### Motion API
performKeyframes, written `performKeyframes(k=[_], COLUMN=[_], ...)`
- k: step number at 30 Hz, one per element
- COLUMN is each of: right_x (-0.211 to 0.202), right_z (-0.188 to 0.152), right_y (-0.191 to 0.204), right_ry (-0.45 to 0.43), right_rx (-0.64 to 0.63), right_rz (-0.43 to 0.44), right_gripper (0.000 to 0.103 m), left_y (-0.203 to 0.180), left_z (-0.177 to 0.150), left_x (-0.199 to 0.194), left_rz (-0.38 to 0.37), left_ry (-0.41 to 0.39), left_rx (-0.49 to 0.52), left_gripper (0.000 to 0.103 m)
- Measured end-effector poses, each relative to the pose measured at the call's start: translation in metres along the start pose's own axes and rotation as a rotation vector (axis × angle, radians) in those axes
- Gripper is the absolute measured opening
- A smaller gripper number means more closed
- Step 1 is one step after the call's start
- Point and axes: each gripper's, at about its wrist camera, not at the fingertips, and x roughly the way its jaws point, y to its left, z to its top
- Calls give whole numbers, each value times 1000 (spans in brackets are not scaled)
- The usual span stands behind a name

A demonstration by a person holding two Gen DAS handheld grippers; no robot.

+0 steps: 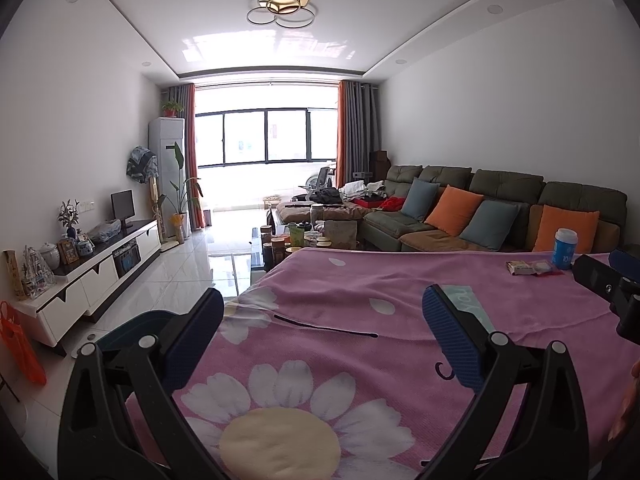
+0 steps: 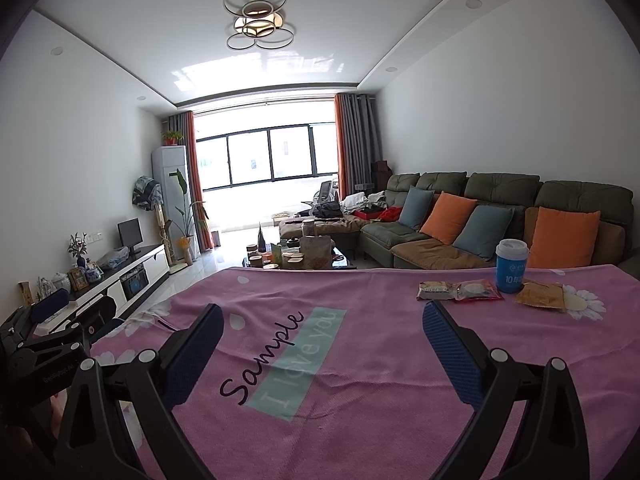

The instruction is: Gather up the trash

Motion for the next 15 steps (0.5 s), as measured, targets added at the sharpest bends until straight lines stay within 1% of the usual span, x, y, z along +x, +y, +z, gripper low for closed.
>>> performKeyframes(k=[5,9,11,13,15], right_x=[3,6,8,11,14], right_z=[0,-1,-1,1,2], right_y=[-4,-10,-15,-23,-32], right_ry=[5,16,30,44,73], right_rx=[5,12,18,27,34], right_rz=[-5,-13,-17,-23,-34], right_gripper=[96,96,96,96,96], left_y=[-3,-7,-10,-12,-11], left_z=[2,6,8,10,11], left_x=[1,10,23,38,61], left_rz=[-28,-45,-47,-73,-116], left_ry=[14,63,114,172,257], left_rx=[13,27,47,56,49], left_gripper=[98,98,98,98,98])
